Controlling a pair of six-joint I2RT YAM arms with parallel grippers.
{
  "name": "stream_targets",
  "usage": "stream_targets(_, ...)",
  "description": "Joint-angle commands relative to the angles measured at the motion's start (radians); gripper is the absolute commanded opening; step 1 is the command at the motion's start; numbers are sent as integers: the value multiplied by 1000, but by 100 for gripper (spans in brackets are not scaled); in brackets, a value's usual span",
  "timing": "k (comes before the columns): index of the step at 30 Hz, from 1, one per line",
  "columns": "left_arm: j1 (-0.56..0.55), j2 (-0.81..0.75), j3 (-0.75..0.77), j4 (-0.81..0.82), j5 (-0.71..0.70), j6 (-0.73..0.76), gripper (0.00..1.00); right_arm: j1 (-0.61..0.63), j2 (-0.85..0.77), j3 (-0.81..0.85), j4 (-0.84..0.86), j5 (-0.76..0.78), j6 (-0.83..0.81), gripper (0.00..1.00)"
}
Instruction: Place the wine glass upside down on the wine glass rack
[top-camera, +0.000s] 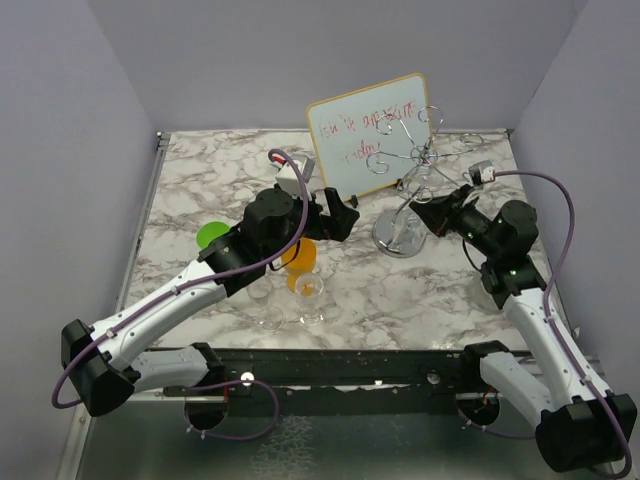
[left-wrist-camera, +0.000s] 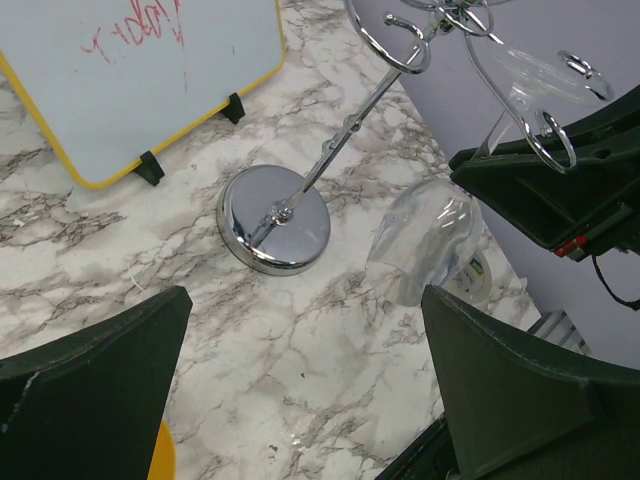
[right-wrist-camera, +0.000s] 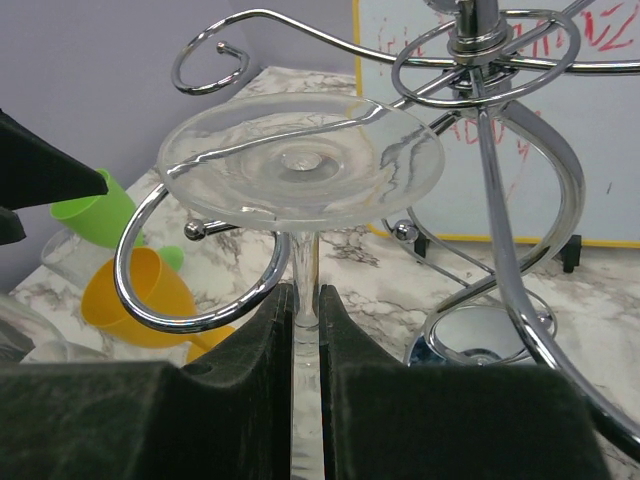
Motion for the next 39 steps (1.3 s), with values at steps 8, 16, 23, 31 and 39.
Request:
stream_targets(8,9,-2,-16,-2,24,-7,99,11,8,16,111,-155,82,1)
stream_targets(16,12,-5,-18,-3,24,-8,99,11,-10,6,159,-230,95,1)
stream_targets(23,16,-6,-16,-4,22,-5,99,11,-63,-13,113,-203,66,1)
stream_targets(31,18,-8,-12,-3,32,-5,99,10,-145,-78,88,-8,76,1)
stream_targets(39,18,-18,-14,-5,36,-1,99,11,-119,-81,66,56,73,3)
